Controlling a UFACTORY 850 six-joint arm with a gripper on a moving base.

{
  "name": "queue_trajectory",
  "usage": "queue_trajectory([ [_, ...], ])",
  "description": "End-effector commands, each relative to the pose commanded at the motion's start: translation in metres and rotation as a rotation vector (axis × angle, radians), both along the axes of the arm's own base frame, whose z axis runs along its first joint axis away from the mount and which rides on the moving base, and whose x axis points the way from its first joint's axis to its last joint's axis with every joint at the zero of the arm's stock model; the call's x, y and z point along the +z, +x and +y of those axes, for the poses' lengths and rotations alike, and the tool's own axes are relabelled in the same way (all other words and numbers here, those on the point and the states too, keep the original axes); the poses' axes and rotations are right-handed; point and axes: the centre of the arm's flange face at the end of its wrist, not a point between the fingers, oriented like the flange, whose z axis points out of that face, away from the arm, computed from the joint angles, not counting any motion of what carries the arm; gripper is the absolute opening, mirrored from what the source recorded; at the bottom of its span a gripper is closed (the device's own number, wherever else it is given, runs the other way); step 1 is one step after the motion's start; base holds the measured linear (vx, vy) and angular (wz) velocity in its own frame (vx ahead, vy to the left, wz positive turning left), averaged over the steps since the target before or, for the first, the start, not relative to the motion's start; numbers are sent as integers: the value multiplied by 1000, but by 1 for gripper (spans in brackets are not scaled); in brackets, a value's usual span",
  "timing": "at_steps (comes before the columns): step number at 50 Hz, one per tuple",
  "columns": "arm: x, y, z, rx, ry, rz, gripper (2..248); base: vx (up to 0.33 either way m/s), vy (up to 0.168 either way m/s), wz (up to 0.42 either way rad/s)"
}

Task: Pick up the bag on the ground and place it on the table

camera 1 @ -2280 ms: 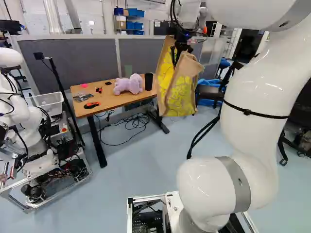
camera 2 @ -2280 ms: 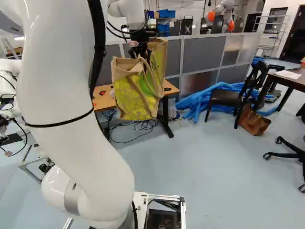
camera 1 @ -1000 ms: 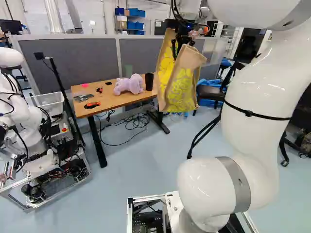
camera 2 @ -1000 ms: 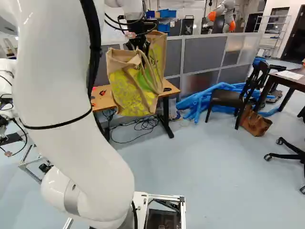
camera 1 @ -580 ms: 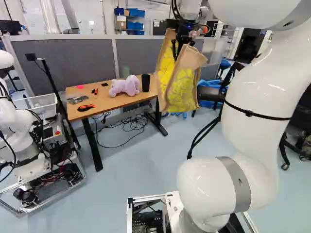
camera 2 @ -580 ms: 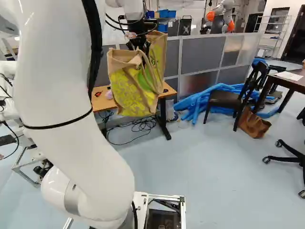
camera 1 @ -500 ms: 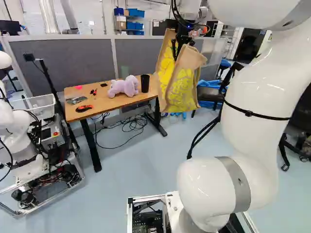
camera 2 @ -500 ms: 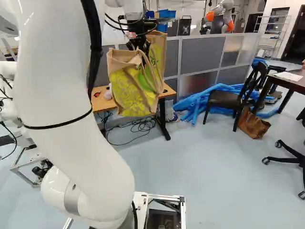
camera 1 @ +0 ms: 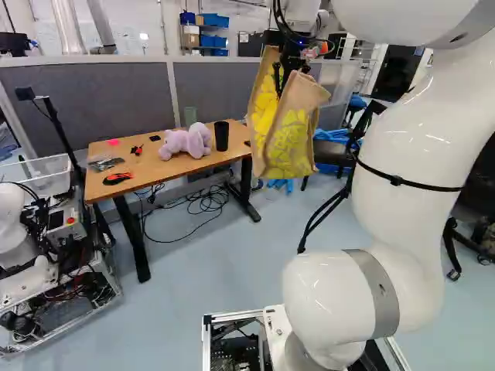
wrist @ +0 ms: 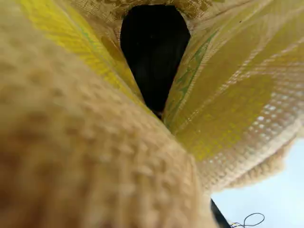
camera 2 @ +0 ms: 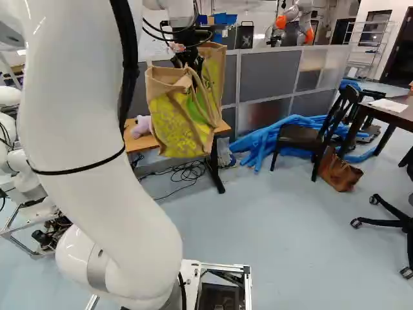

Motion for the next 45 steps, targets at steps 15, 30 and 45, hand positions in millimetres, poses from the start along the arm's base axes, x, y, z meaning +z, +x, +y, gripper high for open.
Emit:
queue_trajectory([
  [15,0,0,0,0,0,0,23,97,-122,7],
  [30,0,0,0,0,0,0,23,99,-125,5],
  [45,0,0,0,0,0,0,23,114,-112,145],
])
